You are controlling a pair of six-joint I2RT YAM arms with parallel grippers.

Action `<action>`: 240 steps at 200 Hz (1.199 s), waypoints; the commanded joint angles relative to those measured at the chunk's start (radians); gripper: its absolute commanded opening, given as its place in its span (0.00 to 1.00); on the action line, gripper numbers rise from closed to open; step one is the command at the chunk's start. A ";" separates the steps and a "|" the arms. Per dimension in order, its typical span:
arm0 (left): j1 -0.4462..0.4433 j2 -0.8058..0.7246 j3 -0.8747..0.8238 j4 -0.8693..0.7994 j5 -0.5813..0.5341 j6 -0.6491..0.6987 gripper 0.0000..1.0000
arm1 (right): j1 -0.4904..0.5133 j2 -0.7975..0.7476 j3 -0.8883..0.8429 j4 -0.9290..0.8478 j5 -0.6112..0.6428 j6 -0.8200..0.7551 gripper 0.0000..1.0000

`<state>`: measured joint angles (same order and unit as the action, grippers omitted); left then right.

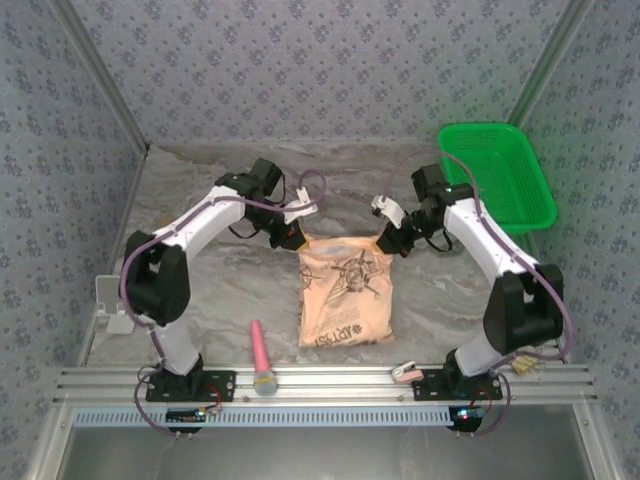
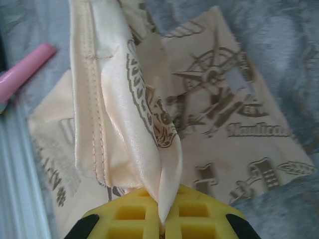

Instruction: Fold the inside-out t-shirt

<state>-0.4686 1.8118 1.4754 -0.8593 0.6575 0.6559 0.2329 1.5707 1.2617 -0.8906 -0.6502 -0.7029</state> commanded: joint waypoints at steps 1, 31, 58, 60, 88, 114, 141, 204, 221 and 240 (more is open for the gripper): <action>0.027 0.084 0.084 0.092 0.004 -0.086 0.17 | -0.006 0.085 0.032 0.210 0.093 0.163 0.24; 0.094 0.199 0.163 0.259 -0.106 -0.366 0.53 | -0.002 0.217 0.101 0.377 0.494 0.529 0.54; 0.149 0.195 0.211 0.307 -0.128 -0.625 0.83 | -0.004 0.168 0.071 0.405 0.546 0.683 0.55; 0.151 0.188 0.209 0.305 -0.134 -0.633 0.83 | -0.002 0.153 0.054 0.418 0.542 0.690 0.54; 0.150 0.072 0.126 0.269 -0.191 -0.705 0.82 | 0.043 -0.067 -0.159 0.552 0.570 0.738 0.55; 0.139 0.037 0.038 0.225 -0.242 -0.817 0.81 | 0.057 -0.116 -0.183 0.431 0.622 0.896 0.54; 0.107 0.032 -0.082 0.312 -0.210 -0.955 0.80 | 0.058 -0.106 -0.230 0.382 0.548 0.946 0.55; 0.032 0.196 0.000 0.232 -0.234 -1.001 0.80 | 0.013 0.172 -0.089 0.311 0.331 0.822 0.54; 0.029 0.232 0.021 0.246 -0.212 -0.997 0.81 | 0.009 0.241 -0.032 0.312 0.290 0.813 0.54; 0.010 0.307 0.100 0.212 -0.220 -0.978 0.80 | 0.008 0.295 -0.002 0.339 0.259 0.820 0.54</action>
<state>-0.4438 2.0464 1.4757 -0.6220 0.4225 -0.3271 0.2417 1.8156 1.1965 -0.5343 -0.3077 0.1383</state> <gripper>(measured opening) 0.805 0.542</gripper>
